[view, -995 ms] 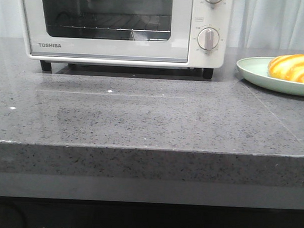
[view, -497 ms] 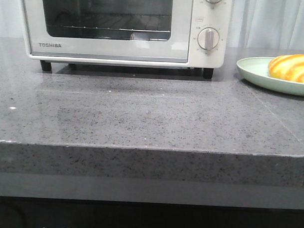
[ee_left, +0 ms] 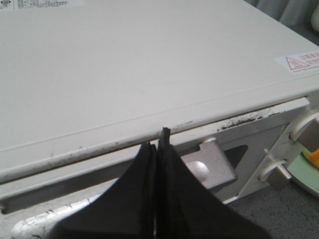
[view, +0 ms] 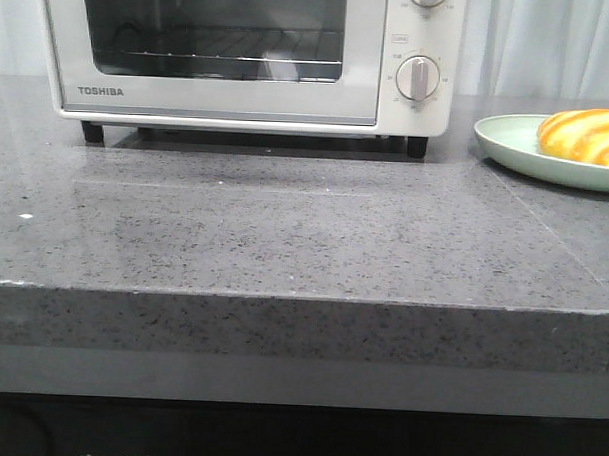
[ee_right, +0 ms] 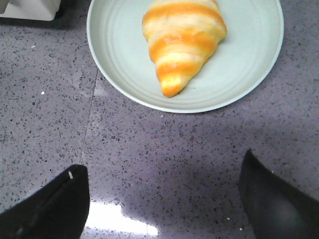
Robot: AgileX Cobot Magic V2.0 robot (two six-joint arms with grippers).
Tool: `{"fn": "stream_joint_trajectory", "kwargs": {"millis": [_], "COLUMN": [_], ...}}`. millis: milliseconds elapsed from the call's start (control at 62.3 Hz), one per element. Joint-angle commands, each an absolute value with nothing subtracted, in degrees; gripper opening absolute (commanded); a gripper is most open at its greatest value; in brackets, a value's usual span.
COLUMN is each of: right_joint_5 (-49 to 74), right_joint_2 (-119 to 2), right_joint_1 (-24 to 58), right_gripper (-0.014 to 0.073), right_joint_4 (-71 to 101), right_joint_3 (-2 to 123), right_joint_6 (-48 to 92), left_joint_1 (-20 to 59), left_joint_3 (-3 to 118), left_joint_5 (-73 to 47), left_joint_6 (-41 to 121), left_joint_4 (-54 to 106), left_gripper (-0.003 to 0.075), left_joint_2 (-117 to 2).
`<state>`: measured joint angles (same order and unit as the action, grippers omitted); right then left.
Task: Put bread in oven
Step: 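Pull the oven door handle down with the left gripper to open it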
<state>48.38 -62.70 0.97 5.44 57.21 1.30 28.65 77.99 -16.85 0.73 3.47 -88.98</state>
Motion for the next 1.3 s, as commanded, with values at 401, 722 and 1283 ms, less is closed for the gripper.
{"fn": "stream_joint_trajectory", "kwargs": {"millis": [401,722,1283], "right_joint_5": [46.2,46.5,45.4], "right_joint_2": [-61.9,-61.9,-65.3], "right_joint_1": [0.8,0.8,0.8], "right_gripper": [0.0620,0.0620,0.0620], "right_joint_4": [5.7,5.7,5.7], "right_joint_3": [59.1,59.1,60.3], "right_joint_6": [1.4,1.4,1.4], "left_joint_1": [29.0,29.0,28.9], "left_joint_3": [78.6,78.6,65.6], "left_joint_5": [-37.7,-46.6,-46.8], "left_joint_6": [0.6,0.6,0.0], "left_joint_4": [6.2,5.9,2.1], "left_gripper": [-0.0017,-0.0017,-0.0018], "left_joint_2": [-81.5,-73.8,-53.6]}}
